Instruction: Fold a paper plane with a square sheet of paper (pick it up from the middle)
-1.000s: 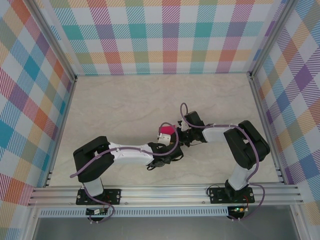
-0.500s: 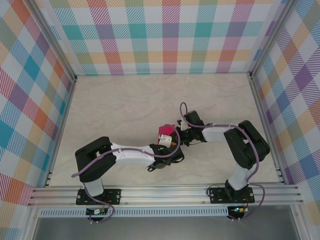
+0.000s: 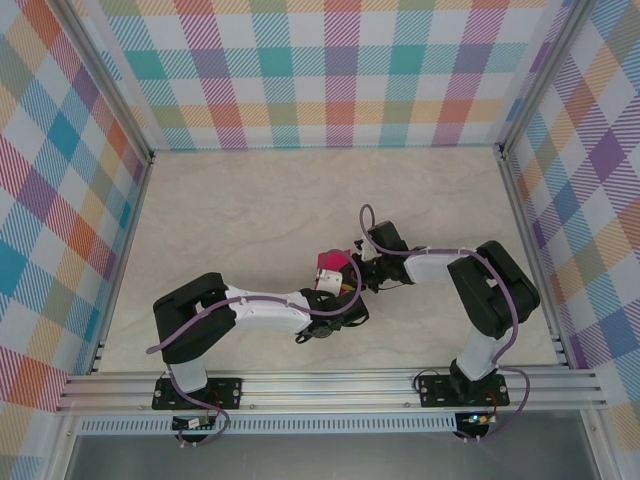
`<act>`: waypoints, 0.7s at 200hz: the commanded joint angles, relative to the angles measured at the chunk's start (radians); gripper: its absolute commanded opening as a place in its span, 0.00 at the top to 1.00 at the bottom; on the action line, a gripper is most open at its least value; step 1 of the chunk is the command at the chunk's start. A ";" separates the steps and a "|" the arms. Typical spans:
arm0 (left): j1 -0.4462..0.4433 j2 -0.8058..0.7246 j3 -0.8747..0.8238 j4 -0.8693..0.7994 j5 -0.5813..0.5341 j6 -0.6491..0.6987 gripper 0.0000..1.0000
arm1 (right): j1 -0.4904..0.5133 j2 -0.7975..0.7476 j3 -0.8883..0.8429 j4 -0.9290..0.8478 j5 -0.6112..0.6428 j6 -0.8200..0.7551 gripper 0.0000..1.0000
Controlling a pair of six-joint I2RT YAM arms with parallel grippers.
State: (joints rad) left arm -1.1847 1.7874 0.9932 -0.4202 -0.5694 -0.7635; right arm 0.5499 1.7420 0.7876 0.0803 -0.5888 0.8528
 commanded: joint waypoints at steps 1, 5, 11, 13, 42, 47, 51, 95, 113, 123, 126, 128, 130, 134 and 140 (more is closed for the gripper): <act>-0.013 -0.003 0.009 -0.046 -0.042 -0.015 0.77 | 0.005 -0.021 0.026 -0.011 -0.020 0.002 0.97; -0.013 -0.004 0.008 -0.045 -0.043 -0.015 0.78 | 0.004 -0.021 0.027 -0.014 -0.020 0.000 0.97; -0.013 -0.006 0.006 -0.045 -0.045 -0.016 0.79 | 0.006 -0.020 0.027 -0.013 -0.020 0.001 0.97; -0.012 -0.005 0.006 -0.045 -0.044 -0.016 0.79 | 0.004 -0.020 0.028 -0.013 -0.020 0.001 0.97; -0.013 -0.003 0.008 -0.048 -0.044 -0.022 0.84 | 0.004 -0.019 0.029 -0.016 -0.022 0.001 0.96; -0.013 -0.004 0.008 -0.048 -0.045 -0.026 0.85 | 0.004 -0.019 0.030 -0.016 -0.022 0.002 0.97; -0.013 -0.004 0.006 -0.048 -0.043 -0.029 0.85 | 0.005 -0.019 0.029 -0.017 -0.021 0.001 0.96; -0.013 -0.002 0.000 -0.047 -0.036 -0.062 0.90 | 0.005 -0.019 0.029 -0.018 -0.022 0.001 0.96; -0.011 -0.007 -0.009 -0.046 -0.032 -0.076 0.93 | 0.004 -0.021 0.031 -0.023 -0.020 0.000 0.95; -0.010 -0.014 -0.020 -0.039 -0.030 -0.086 0.96 | 0.005 -0.024 0.031 -0.026 -0.019 0.000 0.94; -0.009 -0.017 -0.023 -0.034 -0.029 -0.087 0.96 | 0.004 -0.026 0.032 -0.028 -0.017 -0.001 0.93; -0.009 -0.021 -0.027 -0.031 -0.027 -0.089 0.97 | 0.005 -0.028 0.032 -0.029 -0.016 -0.001 0.92; -0.008 -0.022 -0.031 -0.027 -0.027 -0.089 0.97 | 0.004 -0.028 0.032 -0.032 -0.015 -0.002 0.92; -0.005 -0.028 -0.038 -0.021 -0.025 -0.089 0.97 | 0.004 -0.032 0.033 -0.035 -0.014 -0.004 0.89; 0.001 -0.039 -0.050 -0.007 -0.019 -0.091 0.98 | 0.004 -0.038 0.036 -0.045 -0.009 -0.010 0.86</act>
State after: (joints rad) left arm -1.1843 1.7866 0.9871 -0.4152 -0.5777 -0.8207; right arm 0.5507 1.7420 0.7933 0.0772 -0.5888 0.8528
